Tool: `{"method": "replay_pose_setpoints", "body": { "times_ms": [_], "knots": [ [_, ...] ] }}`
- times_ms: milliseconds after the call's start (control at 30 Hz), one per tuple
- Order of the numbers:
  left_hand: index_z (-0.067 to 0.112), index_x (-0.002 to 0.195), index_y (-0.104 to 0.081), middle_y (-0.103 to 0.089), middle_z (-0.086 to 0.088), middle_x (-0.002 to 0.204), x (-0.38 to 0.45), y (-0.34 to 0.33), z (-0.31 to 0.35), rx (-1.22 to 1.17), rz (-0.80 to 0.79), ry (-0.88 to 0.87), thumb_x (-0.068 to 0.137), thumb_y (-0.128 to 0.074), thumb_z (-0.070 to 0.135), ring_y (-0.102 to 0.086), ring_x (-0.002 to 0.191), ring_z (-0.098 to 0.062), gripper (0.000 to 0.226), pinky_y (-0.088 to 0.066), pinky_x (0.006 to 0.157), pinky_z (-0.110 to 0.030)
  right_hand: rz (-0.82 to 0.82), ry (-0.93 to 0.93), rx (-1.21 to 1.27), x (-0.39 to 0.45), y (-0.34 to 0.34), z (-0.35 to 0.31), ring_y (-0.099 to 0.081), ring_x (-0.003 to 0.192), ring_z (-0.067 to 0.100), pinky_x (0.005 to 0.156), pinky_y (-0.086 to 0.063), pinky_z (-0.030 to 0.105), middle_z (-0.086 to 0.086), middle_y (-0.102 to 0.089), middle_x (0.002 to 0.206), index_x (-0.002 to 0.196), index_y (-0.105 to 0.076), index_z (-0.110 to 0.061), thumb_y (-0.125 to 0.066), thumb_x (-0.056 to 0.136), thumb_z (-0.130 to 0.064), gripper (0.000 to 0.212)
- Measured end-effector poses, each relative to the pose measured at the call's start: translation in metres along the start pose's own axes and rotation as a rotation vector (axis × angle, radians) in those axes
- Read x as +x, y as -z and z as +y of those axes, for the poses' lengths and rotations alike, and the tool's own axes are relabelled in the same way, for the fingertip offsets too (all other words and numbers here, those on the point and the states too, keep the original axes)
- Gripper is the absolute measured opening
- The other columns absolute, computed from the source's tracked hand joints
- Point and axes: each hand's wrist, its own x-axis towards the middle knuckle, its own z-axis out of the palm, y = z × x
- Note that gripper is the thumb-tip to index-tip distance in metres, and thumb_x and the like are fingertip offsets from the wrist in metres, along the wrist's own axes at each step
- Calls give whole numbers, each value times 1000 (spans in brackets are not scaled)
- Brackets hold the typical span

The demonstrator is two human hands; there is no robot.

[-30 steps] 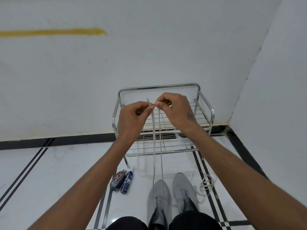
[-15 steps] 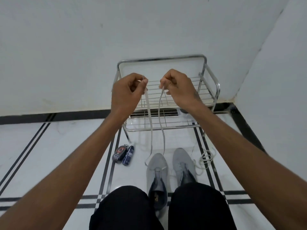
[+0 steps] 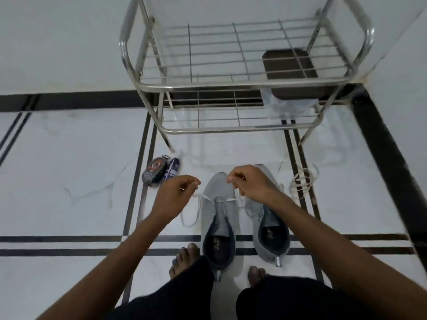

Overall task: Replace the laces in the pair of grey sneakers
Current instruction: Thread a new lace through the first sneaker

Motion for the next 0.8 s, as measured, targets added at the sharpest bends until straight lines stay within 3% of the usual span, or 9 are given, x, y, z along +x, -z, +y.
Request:
{"method": "replay_pose_setpoints", "body": {
  "times_ms": [67,167,267,333,400,467,567,667,800],
  "knots": [
    [19,96,-77,-76,6,89,0,-24,-17,25,-26,23,93,-67,23,-69,79,-7,12,-57,77,-29,-23,-65,-51,10,-22,20,-63,77,12,76,-54,30,1,-69,94,105,-73,-12,-59,97,-17,17],
    [24,101,-76,-75,9,87,2,-60,-38,95,-35,60,92,-67,29,-69,80,-9,13,-56,77,-32,-65,-124,-226,25,-49,52,-65,100,23,83,-51,30,4,-68,109,116,-69,-17,-60,96,-28,25],
    [28,113,-69,-69,11,81,4,-85,-50,95,-44,109,91,-67,29,-67,79,-8,22,-55,77,-33,-78,-80,-382,34,-70,75,-62,88,21,71,-48,31,3,-66,97,103,-67,-17,-55,95,-33,22],
    [29,116,-66,-64,15,76,8,-98,-55,81,-44,140,90,-68,33,-64,76,-4,26,-55,76,-34,-27,-9,-460,39,-79,86,-54,76,16,55,-32,25,-5,-56,81,93,-61,-17,-52,96,-35,20],
    [31,113,-65,-62,15,73,11,-105,-57,83,-37,152,86,-71,43,-61,74,-3,30,-52,71,-30,14,82,-546,40,-82,90,-46,68,15,50,-17,23,-9,-45,73,82,-52,-18,-51,98,-34,22],
    [34,110,-64,-61,14,72,13,-108,-59,117,-47,151,82,-73,49,-58,71,-2,34,-44,64,-24,-1,136,-614,39,-83,90,-48,69,18,50,-13,27,-1,-53,78,80,-44,-19,-50,99,-30,23],
    [35,109,-62,-61,12,67,14,-109,-59,181,-69,177,80,-73,41,-56,65,1,32,-34,54,-20,-34,143,-679,37,-83,86,-61,82,24,58,-27,29,5,-64,92,87,-53,-17,-50,99,-26,16],
    [35,109,-61,-60,11,63,14,-112,-56,205,-66,186,79,-71,35,-55,62,0,31,-34,52,-22,-36,111,-669,34,-77,76,-64,86,25,65,-37,29,5,-67,96,97,-63,-14,-52,99,-26,15],
    [35,108,-61,-61,10,63,13,-115,-54,225,-54,191,80,-69,35,-56,63,-3,30,-37,53,-22,3,62,-649,25,-65,70,-62,82,24,69,-42,32,2,-62,87,87,-60,-15,-52,96,-19,13]
  ]
}}
